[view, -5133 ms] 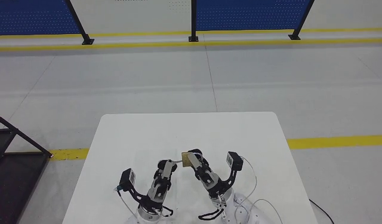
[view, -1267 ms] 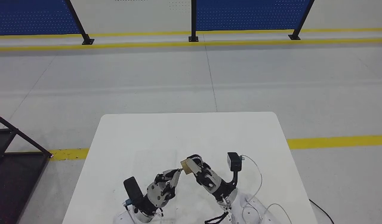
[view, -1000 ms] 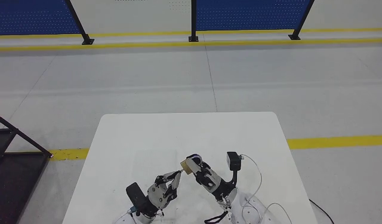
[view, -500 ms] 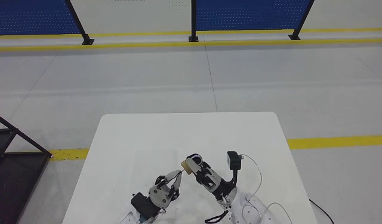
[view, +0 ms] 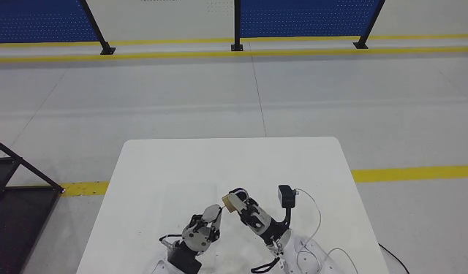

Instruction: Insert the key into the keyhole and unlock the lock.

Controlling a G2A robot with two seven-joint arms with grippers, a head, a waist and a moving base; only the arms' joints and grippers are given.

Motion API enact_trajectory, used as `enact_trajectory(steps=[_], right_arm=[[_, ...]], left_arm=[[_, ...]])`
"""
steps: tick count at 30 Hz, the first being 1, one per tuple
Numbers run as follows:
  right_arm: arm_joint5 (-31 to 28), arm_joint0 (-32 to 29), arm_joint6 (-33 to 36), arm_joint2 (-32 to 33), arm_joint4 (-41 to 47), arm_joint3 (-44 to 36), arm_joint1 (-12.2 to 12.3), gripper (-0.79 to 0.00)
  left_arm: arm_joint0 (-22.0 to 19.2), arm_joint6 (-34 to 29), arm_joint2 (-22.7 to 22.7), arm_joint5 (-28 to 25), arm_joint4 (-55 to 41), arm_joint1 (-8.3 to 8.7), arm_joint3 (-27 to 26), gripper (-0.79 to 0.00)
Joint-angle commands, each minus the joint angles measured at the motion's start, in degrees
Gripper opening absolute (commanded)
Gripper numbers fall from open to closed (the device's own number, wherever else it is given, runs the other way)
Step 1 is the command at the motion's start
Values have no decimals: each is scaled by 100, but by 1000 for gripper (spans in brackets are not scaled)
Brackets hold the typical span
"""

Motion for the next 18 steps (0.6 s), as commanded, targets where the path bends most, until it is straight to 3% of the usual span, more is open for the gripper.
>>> enact_trajectory(steps=[1,6,7,8,13,18], right_arm=[[2,-3,3,0,-2,-6,1,-785],[9,-16,-11,4,-26,-27,2,-785],[11,-19,-14,4,-30,-31,2,-785],[13,-22,-22,5,-26,-33,2,-785],[4,-30,-59,44,-20,-25,8,-785],[225,4,-73,137,-50,81,13,-785]], left_arm=[[-23,-11,15,113,72,-4,20,-785],[-46,13,30,251,70,-13,49,-782],[-32,29,41,194,-28,-16,39,-539],[-24,54,44,131,-115,-17,22,0],[59,188,-27,-358,-593,3,-70,0],[374,281,-420,-1582,-1333,121,-355,0]])
